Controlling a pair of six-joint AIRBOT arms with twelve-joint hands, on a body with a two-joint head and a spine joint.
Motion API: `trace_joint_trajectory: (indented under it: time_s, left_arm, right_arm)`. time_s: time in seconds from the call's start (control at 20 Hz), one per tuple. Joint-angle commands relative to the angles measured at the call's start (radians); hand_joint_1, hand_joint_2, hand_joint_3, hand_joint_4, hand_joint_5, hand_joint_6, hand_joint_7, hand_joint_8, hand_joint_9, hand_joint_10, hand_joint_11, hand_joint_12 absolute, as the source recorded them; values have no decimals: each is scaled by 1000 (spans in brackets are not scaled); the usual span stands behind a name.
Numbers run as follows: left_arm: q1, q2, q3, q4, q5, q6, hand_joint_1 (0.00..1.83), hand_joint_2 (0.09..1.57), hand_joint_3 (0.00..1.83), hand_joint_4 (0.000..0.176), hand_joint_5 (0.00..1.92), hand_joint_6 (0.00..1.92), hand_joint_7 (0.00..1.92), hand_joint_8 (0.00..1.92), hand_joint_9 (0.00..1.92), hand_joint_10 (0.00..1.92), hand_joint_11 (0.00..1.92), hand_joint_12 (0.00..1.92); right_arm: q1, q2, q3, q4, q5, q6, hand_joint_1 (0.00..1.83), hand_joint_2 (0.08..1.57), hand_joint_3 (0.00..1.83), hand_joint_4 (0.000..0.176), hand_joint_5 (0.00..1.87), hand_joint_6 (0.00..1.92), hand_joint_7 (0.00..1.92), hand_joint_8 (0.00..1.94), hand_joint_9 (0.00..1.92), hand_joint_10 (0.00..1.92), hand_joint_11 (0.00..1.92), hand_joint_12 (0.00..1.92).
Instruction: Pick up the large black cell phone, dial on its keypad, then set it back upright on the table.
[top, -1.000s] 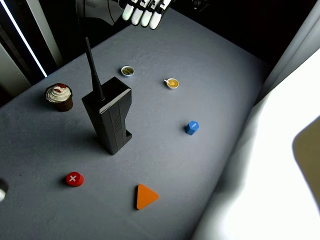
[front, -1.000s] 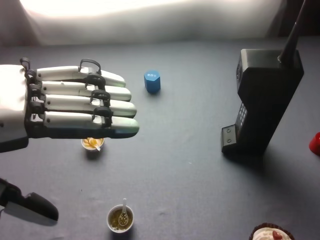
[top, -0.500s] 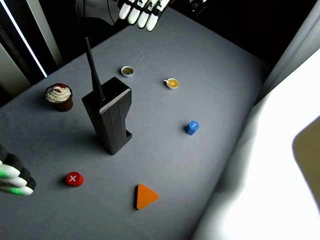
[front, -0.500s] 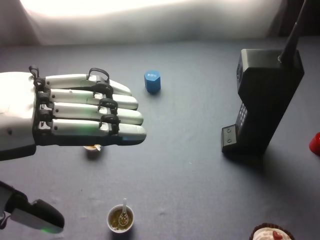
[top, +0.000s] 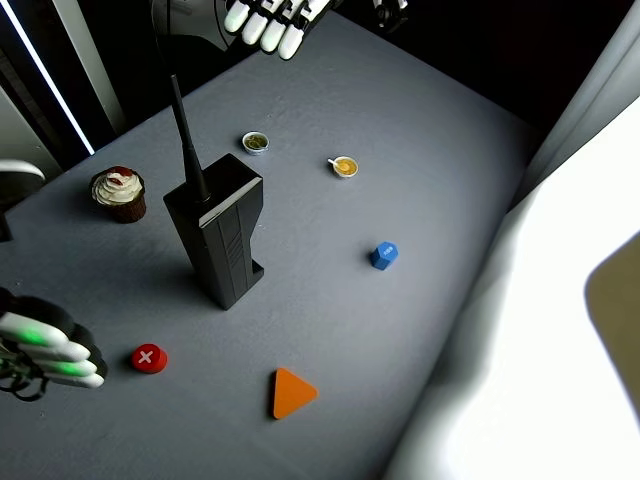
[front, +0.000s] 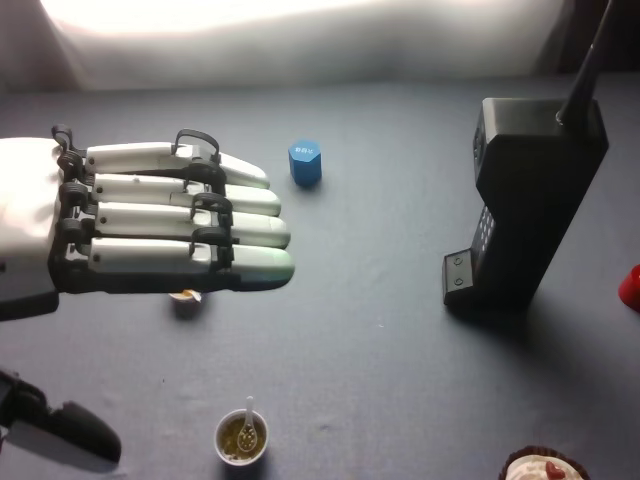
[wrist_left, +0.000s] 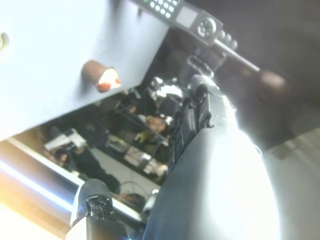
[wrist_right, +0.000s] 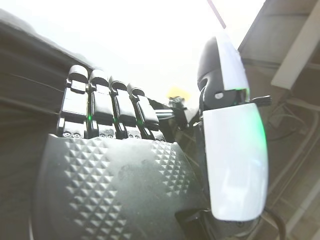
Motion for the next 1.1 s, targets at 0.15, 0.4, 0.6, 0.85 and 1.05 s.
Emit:
trace_joint_trajectory:
  time_s: [0.15,0.4,0.6,0.85,1.05]
  left_arm:
    - [-15,-10,-13,-56,-104,-25,477,1040,0,0,182,5,226,7,179,3,0,431]
    - [-18,-9,-11,-76,-119,-11,457,1049,1,0,172,1,240,0,207,2,0,427]
    - [-15,-7,1,-105,-133,-34,441,1056,0,0,168,2,218,3,173,2,0,367]
    - [-12,-7,5,-105,-109,-44,433,1061,2,0,159,0,223,0,205,3,0,417]
    - [-33,-10,6,-35,-102,-69,419,1076,3,0,167,6,222,1,180,0,0,391]
  right_arm:
    - [50,-36,25,-26,129,-34,994,1061,0,0,0,0,0,0,0,0,50,32]
    - [93,-67,36,-26,129,-44,1000,1072,2,0,0,0,0,0,0,0,43,37]
    - [119,-89,42,-26,129,-51,1014,1085,5,0,0,0,0,0,0,0,31,40]
    - [142,-116,47,-13,125,-59,964,1087,4,0,5,1,0,0,0,0,14,45]
    - [177,-143,46,19,101,-59,998,1046,0,0,56,18,0,0,0,0,21,14]
